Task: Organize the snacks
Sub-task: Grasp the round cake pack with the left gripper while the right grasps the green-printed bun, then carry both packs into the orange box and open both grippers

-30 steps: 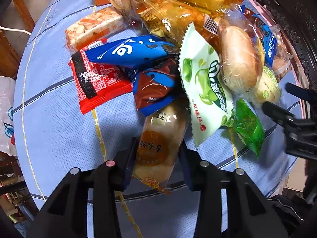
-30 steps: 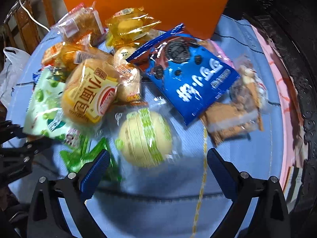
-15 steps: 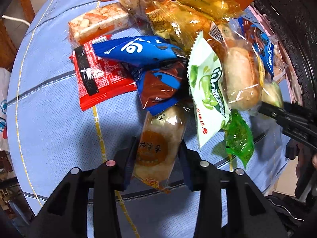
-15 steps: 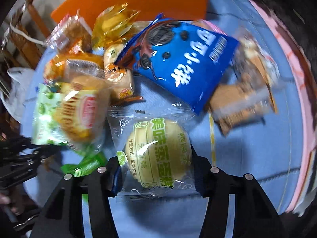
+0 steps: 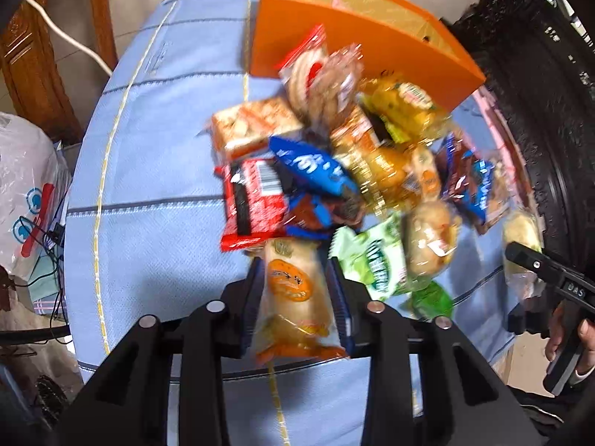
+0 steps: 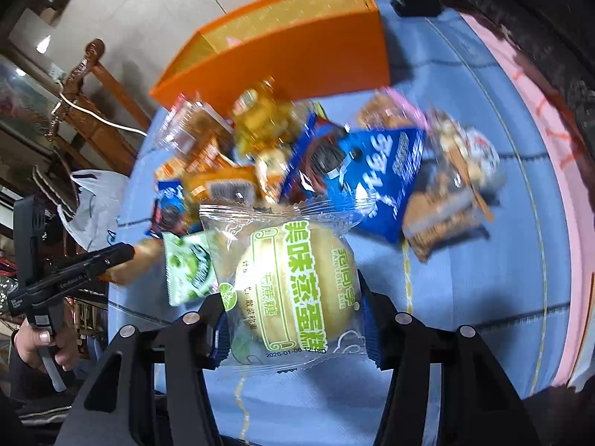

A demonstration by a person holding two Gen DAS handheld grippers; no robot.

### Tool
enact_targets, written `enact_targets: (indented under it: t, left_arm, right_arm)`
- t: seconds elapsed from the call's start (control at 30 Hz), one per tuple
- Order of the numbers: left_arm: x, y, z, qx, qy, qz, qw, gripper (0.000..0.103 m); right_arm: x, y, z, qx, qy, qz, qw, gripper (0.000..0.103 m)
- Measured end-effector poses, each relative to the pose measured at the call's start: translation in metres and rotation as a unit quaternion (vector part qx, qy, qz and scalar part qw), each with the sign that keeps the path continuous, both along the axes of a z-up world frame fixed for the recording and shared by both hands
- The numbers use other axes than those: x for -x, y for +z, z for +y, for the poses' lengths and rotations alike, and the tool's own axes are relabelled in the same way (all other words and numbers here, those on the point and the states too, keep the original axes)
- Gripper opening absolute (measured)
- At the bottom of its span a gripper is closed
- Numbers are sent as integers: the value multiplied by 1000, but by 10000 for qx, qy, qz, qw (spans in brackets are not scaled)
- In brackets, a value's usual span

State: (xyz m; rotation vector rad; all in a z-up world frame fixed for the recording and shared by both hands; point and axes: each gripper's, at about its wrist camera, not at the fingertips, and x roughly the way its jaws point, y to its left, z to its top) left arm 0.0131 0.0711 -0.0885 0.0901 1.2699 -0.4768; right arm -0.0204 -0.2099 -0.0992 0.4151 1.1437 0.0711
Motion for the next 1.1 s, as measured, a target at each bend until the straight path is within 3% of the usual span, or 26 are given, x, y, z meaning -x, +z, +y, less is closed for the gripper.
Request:
enact_targets:
  t: [0.13, 0.17, 0.23, 0.3, 0.47, 0.53, 0.6, 0.7, 0.83, 0.87, 0.97, 1.1]
  left_arm:
    - [7, 17, -18, 112, -218, -197, 9995, 31]
    - [8, 14, -25, -53, -286, -247, 9993, 32]
    - [11, 4, -31, -461, -409, -306, 9976, 47]
    - [16, -15, -28, -662, -452, -57, 9968, 48]
    - [19, -49, -12, -504, -116, 602, 9968, 44]
    - [15, -59, -12, -658, 47, 656, 9957, 42]
    - [13, -65, -16, -566, 56, 748, 9956, 44]
    - [14, -75, -27, -825, -28, 705, 9941, 42]
    - [17, -73, -34, -1051, -45, 589, 9927, 40]
    - [17, -71, -34, -1089, -3, 572, 9924, 35]
    - [18, -59, -27, -964, 143, 475, 9941, 30]
    - [14, -22, -14, -584, 285, 189, 9977, 27]
  right_arm:
    - [1, 11, 8, 25, 135, -97, 9999, 56]
    - [-1, 10, 9, 32, 167, -87, 9998, 56]
    - [-2, 10, 8, 13, 245, -50, 9997, 56]
    - [-4, 9, 9, 16, 327, -10, 9995, 56]
    - [-11, 4, 15, 26, 459, 79, 9989, 56]
    - [-15, 4, 19, 25, 531, 73, 9986, 56]
    - [-18, 5, 23, 26, 610, 53, 9981, 56]
    - [-19, 6, 25, 28, 680, 66, 9977, 56]
    - [-17, 2, 23, 31, 681, 136, 9976, 56]
    - [-16, 1, 21, 28, 665, 153, 9977, 57]
    - [-15, 1, 17, 13, 621, 144, 9980, 57]
    - [-14, 4, 13, -19, 567, 78, 9984, 57]
